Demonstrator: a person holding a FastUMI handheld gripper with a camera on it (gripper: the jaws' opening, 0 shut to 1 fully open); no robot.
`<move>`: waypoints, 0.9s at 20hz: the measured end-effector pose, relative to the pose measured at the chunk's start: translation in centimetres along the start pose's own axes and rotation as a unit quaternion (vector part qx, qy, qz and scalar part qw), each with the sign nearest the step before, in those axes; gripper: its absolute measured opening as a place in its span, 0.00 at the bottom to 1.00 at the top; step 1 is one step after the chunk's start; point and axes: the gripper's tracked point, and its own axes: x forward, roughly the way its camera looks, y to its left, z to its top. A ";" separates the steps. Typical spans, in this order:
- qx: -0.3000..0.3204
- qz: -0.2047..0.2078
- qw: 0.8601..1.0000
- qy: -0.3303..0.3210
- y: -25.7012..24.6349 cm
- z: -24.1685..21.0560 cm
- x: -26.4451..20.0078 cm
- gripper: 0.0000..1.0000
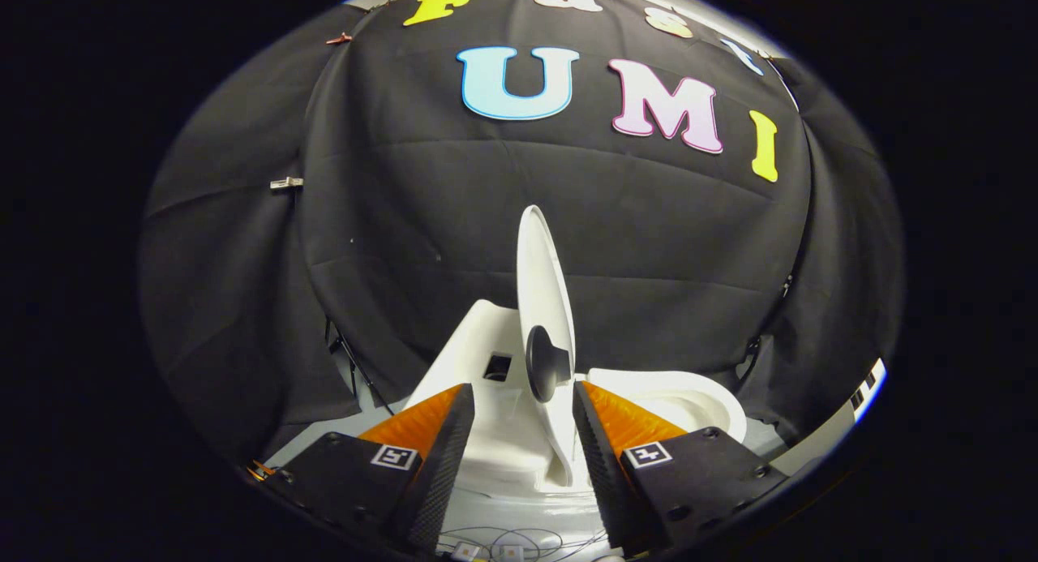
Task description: Open the toilet lid.
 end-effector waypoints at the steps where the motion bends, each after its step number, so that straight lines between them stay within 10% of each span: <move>1: -0.002 -0.003 1.000 -0.002 0.0 0.0 0.0 0.77; 9: -0.012 0.000 1.000 -0.017 -0.1 0.7 -0.1 0.99; 18: 0.005 0.039 0.998 -0.042 -3.9 3.2 -2.7 0.99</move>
